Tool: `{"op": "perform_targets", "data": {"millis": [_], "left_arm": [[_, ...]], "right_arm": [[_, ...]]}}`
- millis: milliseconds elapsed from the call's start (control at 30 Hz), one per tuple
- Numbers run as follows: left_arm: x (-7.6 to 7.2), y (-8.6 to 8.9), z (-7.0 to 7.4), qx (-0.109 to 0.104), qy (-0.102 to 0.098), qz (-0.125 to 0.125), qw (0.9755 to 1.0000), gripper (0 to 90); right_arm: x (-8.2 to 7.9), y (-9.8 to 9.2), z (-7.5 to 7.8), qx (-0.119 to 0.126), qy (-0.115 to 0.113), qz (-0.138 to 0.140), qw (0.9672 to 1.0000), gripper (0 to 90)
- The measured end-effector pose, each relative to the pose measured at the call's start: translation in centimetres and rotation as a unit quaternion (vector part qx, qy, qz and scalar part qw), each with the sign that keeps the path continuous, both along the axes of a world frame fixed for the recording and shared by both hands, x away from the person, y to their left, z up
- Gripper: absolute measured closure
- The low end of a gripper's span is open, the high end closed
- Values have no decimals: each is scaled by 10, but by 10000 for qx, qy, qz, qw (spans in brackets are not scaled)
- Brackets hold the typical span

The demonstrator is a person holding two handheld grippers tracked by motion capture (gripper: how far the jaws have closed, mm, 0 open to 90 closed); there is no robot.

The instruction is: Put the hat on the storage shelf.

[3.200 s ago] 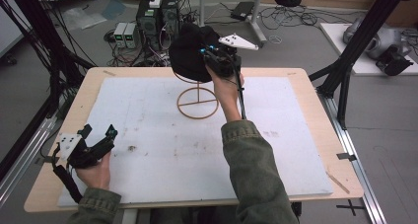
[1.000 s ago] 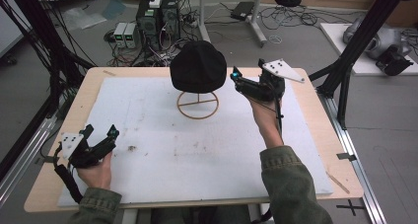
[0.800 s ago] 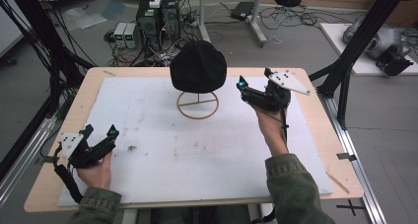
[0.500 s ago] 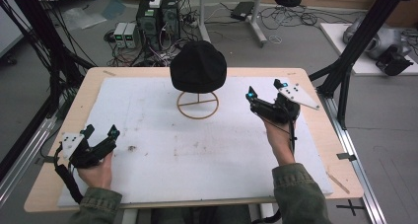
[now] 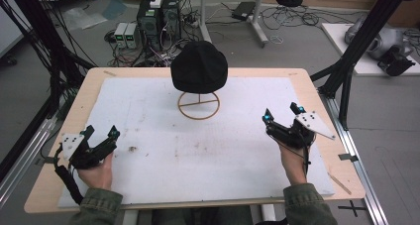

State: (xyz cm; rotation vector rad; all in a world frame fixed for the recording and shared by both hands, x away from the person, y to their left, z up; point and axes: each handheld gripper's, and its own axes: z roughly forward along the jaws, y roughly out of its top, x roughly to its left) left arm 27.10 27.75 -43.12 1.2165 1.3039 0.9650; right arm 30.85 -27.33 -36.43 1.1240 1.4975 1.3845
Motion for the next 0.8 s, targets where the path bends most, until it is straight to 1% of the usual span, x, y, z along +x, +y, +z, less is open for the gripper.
{"op": "perform_targets", "data": {"millis": [67, 133, 267, 333, 367, 433, 500, 533, 567, 633, 733, 800], "left_arm": [[1, 0, 0, 0, -5, 5, 10000, 190], [0, 0, 0, 17, -13, 23, 10000, 190], [-2, 0, 1, 36, -71, 34, 10000, 190], [-3, 0, 2, 38, -88, 35, 9999, 190], [-3, 0, 2, 37, -106, 40, 9999, 190], [-3, -1, 2, 47, -108, 47, 9999, 190], [-3, 0, 1, 60, -95, 58, 9999, 189], [-2, 0, 1, 62, -91, 68, 9999, 189], [-2, 0, 1, 66, -98, 80, 9999, 189], [-2, 0, 1, 50, -99, 105, 9999, 189], [-2, 1, 1, 66, -96, 119, 9999, 189], [-2, 1, 1, 81, -85, 119, 9999, 189]], "right_arm": [[-5, -4, -7, -36, 55, -56, 10000, 116], [-9, -8, -13, -77, 53, -111, 9999, 116], [-17, -17, -26, 29, 76, -285, 9996, 116], [-20, -22, -34, 55, 29, -423, 9991, 116], [-21, -24, -37, 82, 33, -447, 9990, 116], [-22, -28, -45, 187, 117, -512, 9984, 116], [-22, -33, -52, 198, 140, -584, 9980, 116], [-22, -34, -54, 184, 130, -601, 9979, 116], [-22, -37, -58, 185, 156, -648, 9976, 116], [-22, -40, -61, 195, 206, -675, 9973, 116], [-23, -43, -65, 74, 199, -763, 9969, 116], [-24, -44, -68, 93, 227, -791, 9966, 116]]}}
